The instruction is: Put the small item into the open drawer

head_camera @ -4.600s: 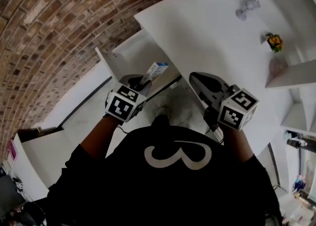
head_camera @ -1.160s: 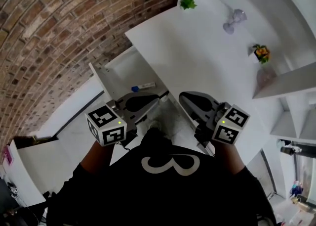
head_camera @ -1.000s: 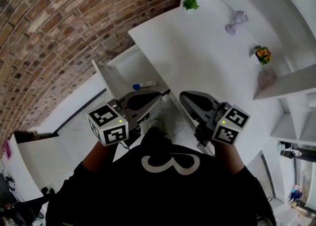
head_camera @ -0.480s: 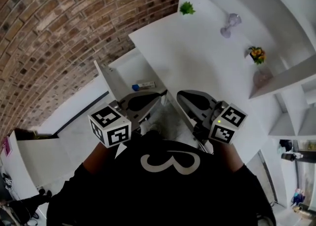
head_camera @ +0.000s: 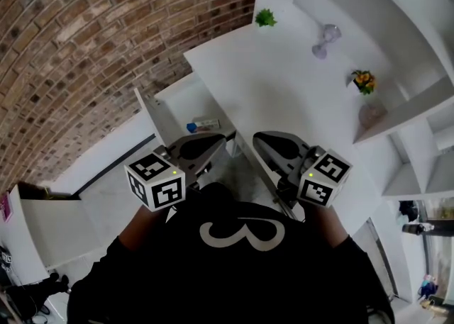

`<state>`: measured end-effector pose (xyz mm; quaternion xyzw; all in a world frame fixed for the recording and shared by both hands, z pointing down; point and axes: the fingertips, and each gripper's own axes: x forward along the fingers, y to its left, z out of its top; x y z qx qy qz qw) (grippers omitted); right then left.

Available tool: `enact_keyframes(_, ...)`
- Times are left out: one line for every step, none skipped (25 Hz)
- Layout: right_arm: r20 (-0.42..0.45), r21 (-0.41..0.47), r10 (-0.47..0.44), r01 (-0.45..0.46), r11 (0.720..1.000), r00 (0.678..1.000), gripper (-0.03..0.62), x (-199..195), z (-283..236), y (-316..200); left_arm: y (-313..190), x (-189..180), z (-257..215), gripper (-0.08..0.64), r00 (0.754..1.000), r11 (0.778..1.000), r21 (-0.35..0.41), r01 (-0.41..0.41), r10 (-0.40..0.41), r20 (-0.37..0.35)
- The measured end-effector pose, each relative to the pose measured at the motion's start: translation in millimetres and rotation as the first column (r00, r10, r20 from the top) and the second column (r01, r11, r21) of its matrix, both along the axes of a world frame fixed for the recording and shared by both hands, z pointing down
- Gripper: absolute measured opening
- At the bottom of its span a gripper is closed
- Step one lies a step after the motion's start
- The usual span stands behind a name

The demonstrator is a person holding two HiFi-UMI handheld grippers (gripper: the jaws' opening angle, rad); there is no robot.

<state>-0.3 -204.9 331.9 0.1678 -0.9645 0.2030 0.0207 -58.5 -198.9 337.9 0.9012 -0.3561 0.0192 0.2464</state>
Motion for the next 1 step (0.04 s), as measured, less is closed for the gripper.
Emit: enact_keyframes(0.0, 0.0, 0.0, 0.0, 1.0, 1.0, 0.009, 0.6, 0.4, 0.2, -0.3, 0.2, 0.8, 0.003, 1.0, 1.0, -0.002, 0.002, -0.002, -0.001)
